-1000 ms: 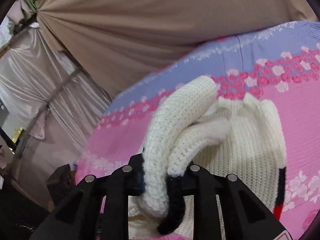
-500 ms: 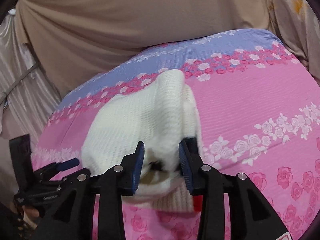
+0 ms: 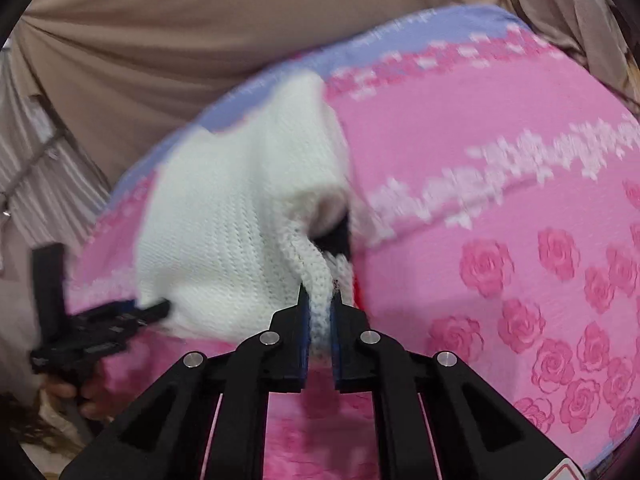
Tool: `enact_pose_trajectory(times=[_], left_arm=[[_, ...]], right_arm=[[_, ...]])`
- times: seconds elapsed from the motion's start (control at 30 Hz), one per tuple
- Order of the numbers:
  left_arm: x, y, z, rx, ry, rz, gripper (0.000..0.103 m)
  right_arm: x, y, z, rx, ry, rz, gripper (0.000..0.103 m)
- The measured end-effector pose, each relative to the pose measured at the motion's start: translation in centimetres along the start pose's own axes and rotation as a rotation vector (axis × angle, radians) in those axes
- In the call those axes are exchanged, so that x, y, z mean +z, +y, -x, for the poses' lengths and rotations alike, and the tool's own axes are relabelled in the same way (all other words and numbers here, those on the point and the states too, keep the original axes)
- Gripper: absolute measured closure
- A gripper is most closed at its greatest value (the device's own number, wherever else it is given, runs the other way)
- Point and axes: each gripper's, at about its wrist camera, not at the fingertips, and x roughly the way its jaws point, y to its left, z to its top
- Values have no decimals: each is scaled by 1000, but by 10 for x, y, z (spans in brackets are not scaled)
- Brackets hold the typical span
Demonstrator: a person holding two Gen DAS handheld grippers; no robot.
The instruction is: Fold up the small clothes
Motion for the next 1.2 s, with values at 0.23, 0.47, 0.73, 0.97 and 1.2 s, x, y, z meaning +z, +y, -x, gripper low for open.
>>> enact_pose_trajectory(times=[0.23, 0.47, 0.73, 0.97, 1.2], left_arm=[[-1, -1, 29, -36, -31, 0, 44], [30, -18, 71, -39, -194, -40, 37], [56, -43, 9, 72, -150, -70, 37], [56, -48, 3, 129, -156, -82, 31], [58, -50, 8, 153, -164, -65, 31]], right_arm=[[10, 10, 25, -30, -3, 42, 82], [40, 30, 55, -80, -124, 79, 76], [55, 44, -25, -265, -48, 202, 82], [75, 48, 5, -182, -120, 136, 64], [91, 45, -39, -128, -34, 126, 78]])
